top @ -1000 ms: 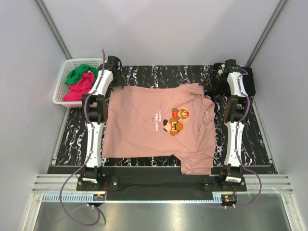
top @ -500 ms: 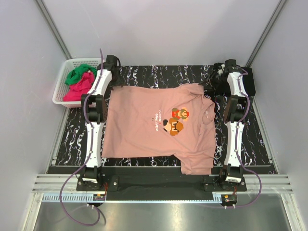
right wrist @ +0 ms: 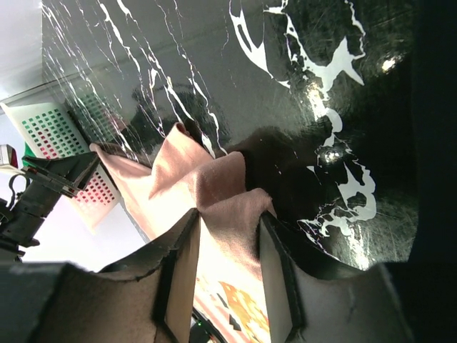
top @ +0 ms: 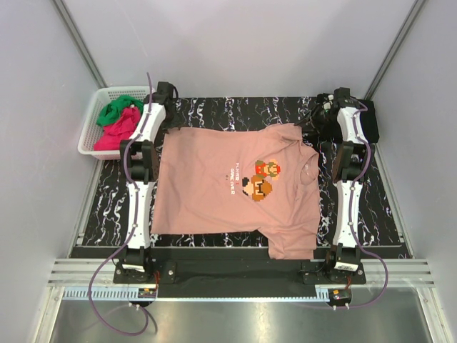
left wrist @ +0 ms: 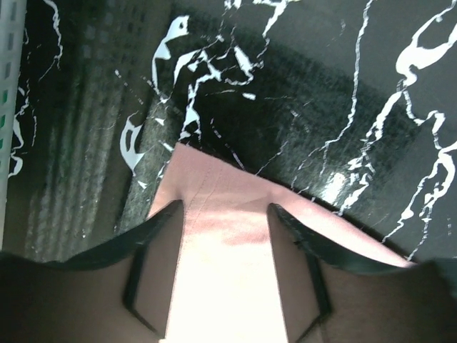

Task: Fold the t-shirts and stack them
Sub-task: Fold the tshirt

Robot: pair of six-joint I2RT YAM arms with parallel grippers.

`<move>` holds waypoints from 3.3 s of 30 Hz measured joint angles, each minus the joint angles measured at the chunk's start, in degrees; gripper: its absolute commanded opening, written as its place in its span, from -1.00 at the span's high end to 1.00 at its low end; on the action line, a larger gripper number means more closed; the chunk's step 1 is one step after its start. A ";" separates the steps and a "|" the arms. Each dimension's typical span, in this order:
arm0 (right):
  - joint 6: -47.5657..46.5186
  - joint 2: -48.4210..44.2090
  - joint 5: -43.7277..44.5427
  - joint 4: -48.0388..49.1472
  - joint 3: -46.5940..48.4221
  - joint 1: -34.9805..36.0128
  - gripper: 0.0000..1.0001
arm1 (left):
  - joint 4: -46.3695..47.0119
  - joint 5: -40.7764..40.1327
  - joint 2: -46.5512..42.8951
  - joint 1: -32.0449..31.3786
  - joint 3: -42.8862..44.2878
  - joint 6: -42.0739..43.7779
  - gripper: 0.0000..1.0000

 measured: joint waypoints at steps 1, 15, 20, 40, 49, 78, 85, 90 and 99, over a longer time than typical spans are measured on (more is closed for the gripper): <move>0.02 0.00 0.00 0.13 -0.09 0.00 0.13 | -0.33 -0.02 0.00 0.00 -0.02 -0.15 0.06; -0.02 -0.70 -0.42 0.17 -0.83 0.00 0.09 | -1.97 -0.15 0.00 -0.44 -0.04 -1.60 -0.11; 0.00 -1.95 -0.46 0.15 -0.83 0.00 0.08 | -2.51 -0.20 0.00 -0.46 -0.07 -2.16 -0.03; 0.04 -2.60 -0.48 0.20 -0.85 -0.04 0.20 | -4.00 -0.35 0.20 -0.48 0.00 -3.65 1.00; 0.13 -2.60 -0.44 0.17 -0.85 -0.15 0.09 | -3.96 -0.37 0.20 -0.46 -0.02 -3.39 1.00; 0.37 -5.16 -0.24 -0.17 -1.38 -0.17 1.00 | -1.18 3.85 -8.33 -0.74 -6.86 0.48 1.00; -0.20 -12.28 0.26 -1.01 -1.40 -0.17 1.00 | -0.20 5.33 -18.34 -0.87 -10.19 2.78 1.00; -1.16 -17.00 1.36 -1.51 -1.40 -0.17 1.00 | 0.13 5.27 -22.71 -0.83 -12.55 4.22 1.00; -2.97 -19.91 3.82 -2.97 -2.60 -0.17 1.00 | 0.13 5.11 -23.71 -0.81 -16.61 6.21 1.00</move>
